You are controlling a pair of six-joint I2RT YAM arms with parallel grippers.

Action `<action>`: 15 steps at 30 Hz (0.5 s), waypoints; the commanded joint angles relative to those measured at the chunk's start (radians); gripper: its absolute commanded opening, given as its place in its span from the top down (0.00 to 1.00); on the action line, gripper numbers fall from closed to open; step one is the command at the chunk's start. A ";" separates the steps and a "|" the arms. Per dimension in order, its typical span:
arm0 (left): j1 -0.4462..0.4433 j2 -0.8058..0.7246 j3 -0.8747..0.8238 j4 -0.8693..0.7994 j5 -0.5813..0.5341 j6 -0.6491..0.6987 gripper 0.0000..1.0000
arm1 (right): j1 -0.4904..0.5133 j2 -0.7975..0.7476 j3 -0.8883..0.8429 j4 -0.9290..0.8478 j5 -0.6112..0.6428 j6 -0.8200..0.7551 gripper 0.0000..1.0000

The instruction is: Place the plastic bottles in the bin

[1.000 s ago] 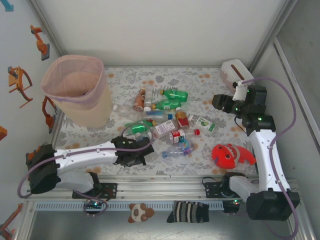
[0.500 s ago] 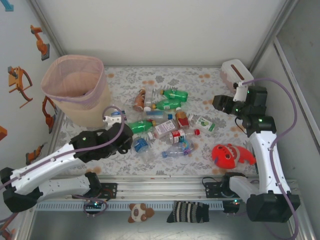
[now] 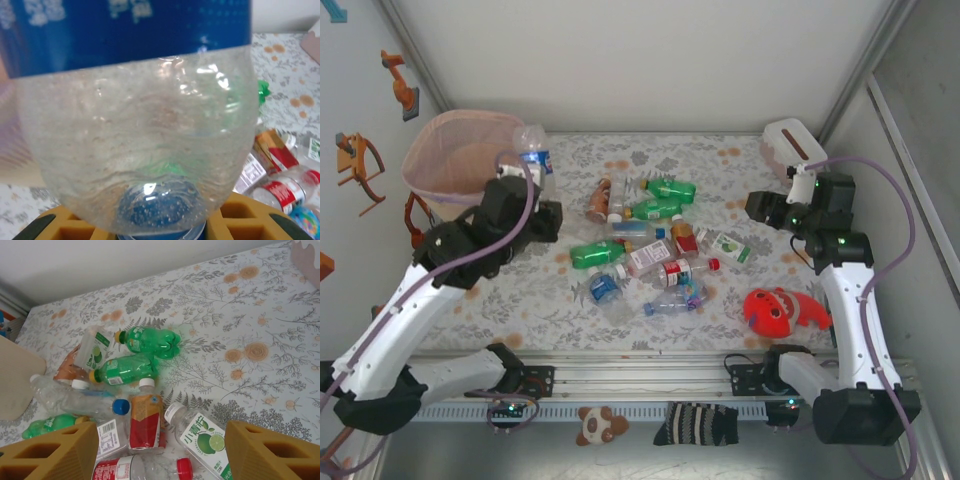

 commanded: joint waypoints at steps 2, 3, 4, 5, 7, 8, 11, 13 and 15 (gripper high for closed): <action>0.123 0.094 0.149 -0.060 0.086 0.218 0.98 | 0.009 -0.019 0.037 -0.015 0.017 -0.011 0.33; 0.157 0.115 0.177 -0.072 0.108 0.236 0.98 | 0.009 -0.019 0.037 -0.019 0.017 -0.011 0.33; 0.197 0.137 0.207 -0.084 0.133 0.255 0.98 | 0.009 -0.019 0.037 -0.020 0.017 -0.013 0.33; 0.237 0.164 0.237 -0.098 0.162 0.276 0.98 | 0.010 -0.019 0.039 -0.022 0.017 -0.014 0.33; 0.303 0.211 0.294 -0.131 0.203 0.311 0.98 | 0.009 -0.021 0.042 -0.026 0.020 -0.014 0.33; 0.337 0.236 0.322 -0.150 0.229 0.335 0.98 | 0.011 -0.022 0.042 -0.028 0.021 -0.014 0.33; 0.415 0.307 0.402 -0.206 0.279 0.403 0.98 | 0.010 -0.025 0.042 -0.027 0.023 -0.013 0.33; 0.459 0.344 0.440 -0.237 0.295 0.441 0.99 | 0.009 -0.025 0.042 -0.026 0.024 -0.012 0.33; 0.504 0.382 0.466 -0.265 0.305 0.474 1.00 | 0.009 -0.025 0.046 -0.027 0.026 -0.013 0.33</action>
